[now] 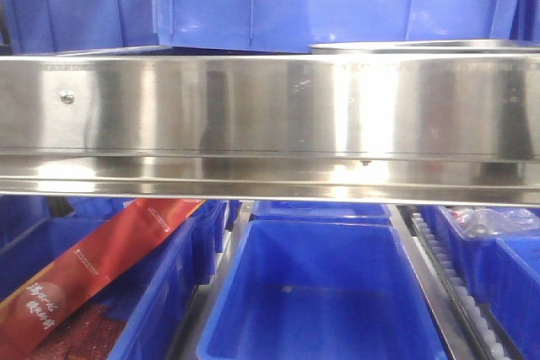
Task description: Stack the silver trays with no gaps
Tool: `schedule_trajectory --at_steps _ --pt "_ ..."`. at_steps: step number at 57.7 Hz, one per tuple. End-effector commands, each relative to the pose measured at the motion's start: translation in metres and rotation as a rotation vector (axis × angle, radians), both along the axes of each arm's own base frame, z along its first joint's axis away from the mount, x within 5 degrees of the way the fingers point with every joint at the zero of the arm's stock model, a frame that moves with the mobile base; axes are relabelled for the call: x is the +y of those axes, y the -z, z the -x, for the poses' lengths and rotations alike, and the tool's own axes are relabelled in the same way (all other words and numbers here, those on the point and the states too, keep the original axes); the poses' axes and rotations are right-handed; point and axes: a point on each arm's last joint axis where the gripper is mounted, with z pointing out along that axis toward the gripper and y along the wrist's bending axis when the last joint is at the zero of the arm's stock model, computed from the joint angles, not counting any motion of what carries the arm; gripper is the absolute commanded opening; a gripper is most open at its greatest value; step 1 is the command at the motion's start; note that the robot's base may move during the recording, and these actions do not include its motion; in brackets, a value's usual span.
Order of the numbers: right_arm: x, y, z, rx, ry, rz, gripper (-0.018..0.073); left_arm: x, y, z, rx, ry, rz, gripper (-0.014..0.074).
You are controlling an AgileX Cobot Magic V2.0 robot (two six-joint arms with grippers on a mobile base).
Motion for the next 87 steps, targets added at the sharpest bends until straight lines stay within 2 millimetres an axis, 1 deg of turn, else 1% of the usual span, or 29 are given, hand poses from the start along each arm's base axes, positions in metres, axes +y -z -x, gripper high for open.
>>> schedule_trajectory --at_steps 1,4,7,15,22,29,35,41,44,49,50,55,59,62,66,70,72,77,81,87 --pt "0.001 0.000 -0.018 -0.036 -0.008 -0.013 -0.0080 -0.036 0.001 -0.011 0.010 0.121 0.007 -0.0018" --pt "0.002 0.004 -0.028 -0.036 -0.023 -0.007 -0.0080 -0.057 0.005 -0.020 0.040 0.169 0.001 -0.0018" --pt "0.004 0.007 -0.037 -0.038 -0.032 -0.005 -0.0080 -0.074 0.006 -0.029 0.060 0.191 0.005 -0.0018" --pt "0.011 0.020 -0.063 -0.020 -0.066 0.020 -0.0080 -0.115 0.011 -0.056 0.173 0.215 0.004 -0.0018" --pt "0.009 0.025 -0.081 0.008 -0.078 0.127 -0.0080 -0.143 0.010 -0.076 0.235 0.228 -0.014 -0.0018" --pt "0.006 0.017 -0.097 -0.005 -0.075 0.176 -0.0079 -0.165 0.008 -0.094 0.263 0.214 -0.038 -0.0018" --pt "0.007 0.011 -0.113 -0.024 -0.072 0.175 -0.0067 -0.177 0.016 -0.106 0.318 0.147 -0.084 -0.0018" --pt "0.007 0.012 -0.126 -0.014 -0.073 0.175 -0.0064 -0.187 0.027 -0.117 0.385 0.107 -0.126 -0.0018" --pt "0.007 0.015 -0.132 0.001 -0.075 0.176 -0.0025 -0.191 0.034 -0.122 0.416 0.103 -0.144 -0.0018" --pt "0.008 0.021 -0.141 0.029 -0.078 0.176 0.0125 -0.199 0.042 -0.127 0.456 0.099 -0.168 -0.0016" --pt "0.008 0.023 -0.142 0.036 -0.079 0.176 0.0172 -0.200 0.043 -0.129 0.460 0.098 -0.172 -0.0016" --pt "0.008 0.030 -0.151 0.057 -0.080 0.176 0.0351 -0.206 0.047 -0.130 0.472 0.106 -0.173 -0.0016" --pt "0.008 0.036 -0.156 0.064 -0.079 0.178 0.0419 -0.210 0.047 -0.131 0.464 0.115 -0.158 -0.0016" --pt "0.008 0.040 -0.160 0.078 -0.080 0.178 0.0424 -0.213 0.047 -0.131 0.457 0.126 -0.134 -0.0008" --pt "0.009 0.046 -0.164 0.095 -0.082 0.178 0.0414 -0.216 0.046 -0.132 0.445 0.132 -0.113 0.0041" --pt "0.009 0.051 -0.168 0.100 -0.081 0.178 0.0391 -0.216 0.046 -0.133 0.435 0.134 -0.105 0.0146" --pt "0.009 0.054 -0.171 0.102 -0.080 0.179 0.0376 -0.216 0.045 -0.133 0.431 0.135 -0.103 0.0218" --pt "0.008 0.055 -0.174 0.088 -0.075 0.178 0.0369 -0.218 0.048 -0.135 0.428 0.136 -0.100 0.0338" --pt "0.008 0.055 -0.176 0.077 -0.073 0.178 0.0369 -0.220 0.051 -0.136 0.431 0.137 -0.098 0.0382" --pt "0.008 0.058 -0.178 0.084 -0.072 0.186 0.0369 -0.224 0.060 -0.139 0.459 0.141 -0.092 0.0385"
